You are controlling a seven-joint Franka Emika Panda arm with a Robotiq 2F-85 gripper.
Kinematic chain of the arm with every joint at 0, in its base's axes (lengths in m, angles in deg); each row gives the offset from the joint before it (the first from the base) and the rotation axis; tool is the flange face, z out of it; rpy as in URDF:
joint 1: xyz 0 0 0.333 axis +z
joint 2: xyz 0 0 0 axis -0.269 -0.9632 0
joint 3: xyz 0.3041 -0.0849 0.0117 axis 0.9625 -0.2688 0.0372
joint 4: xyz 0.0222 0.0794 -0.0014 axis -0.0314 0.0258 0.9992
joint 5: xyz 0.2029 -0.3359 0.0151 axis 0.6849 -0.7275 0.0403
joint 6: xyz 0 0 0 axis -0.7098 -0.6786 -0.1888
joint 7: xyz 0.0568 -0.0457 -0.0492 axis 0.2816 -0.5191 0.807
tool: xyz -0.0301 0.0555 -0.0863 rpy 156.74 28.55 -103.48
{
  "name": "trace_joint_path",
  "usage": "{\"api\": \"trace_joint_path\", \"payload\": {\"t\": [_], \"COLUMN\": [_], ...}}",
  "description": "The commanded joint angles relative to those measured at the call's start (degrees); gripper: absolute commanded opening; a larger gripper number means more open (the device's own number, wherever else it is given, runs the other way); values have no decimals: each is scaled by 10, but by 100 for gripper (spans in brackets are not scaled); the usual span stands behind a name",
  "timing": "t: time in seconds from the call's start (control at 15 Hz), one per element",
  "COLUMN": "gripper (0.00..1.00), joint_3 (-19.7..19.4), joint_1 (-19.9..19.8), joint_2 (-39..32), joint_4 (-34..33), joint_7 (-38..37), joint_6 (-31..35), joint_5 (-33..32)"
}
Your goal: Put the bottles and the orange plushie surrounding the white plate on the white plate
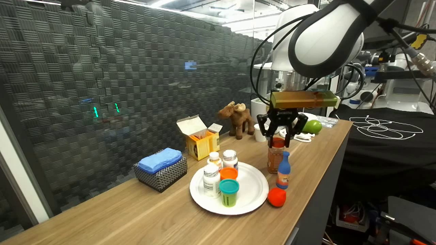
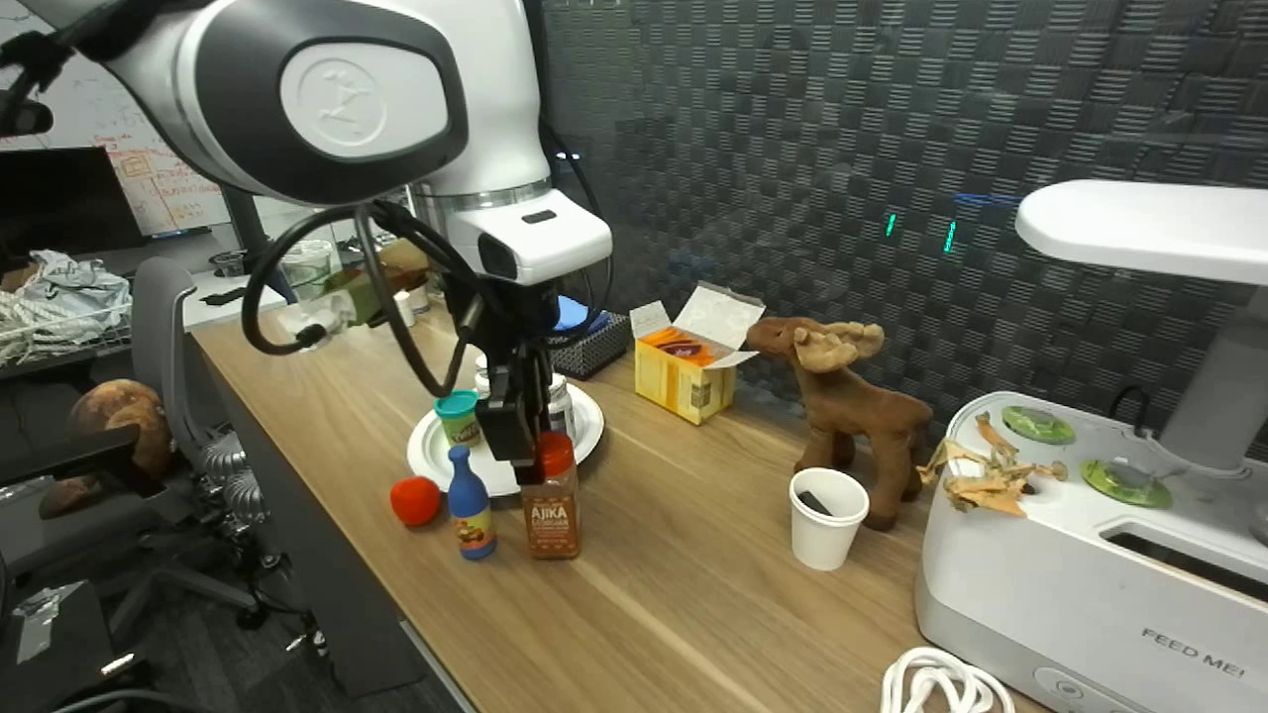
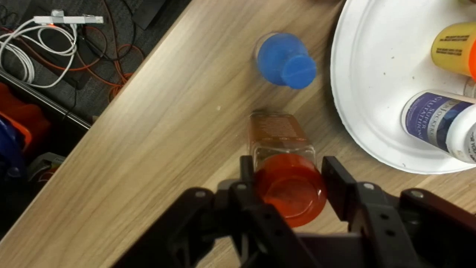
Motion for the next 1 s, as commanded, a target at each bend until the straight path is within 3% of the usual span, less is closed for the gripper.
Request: {"api": "trace_joint_path", "payload": {"t": [0.0, 0.47, 0.93], "gripper": [24, 24, 24], "joint_3": [-2, 38, 56], "joint_1": [8, 31, 52], "joint_2": [31, 52, 13], "joint_4": [1, -28, -43], "joint_7": [-19, -24, 5], "joint_6": [-1, -10, -6], "joint_5": [-25, -105, -72]}}
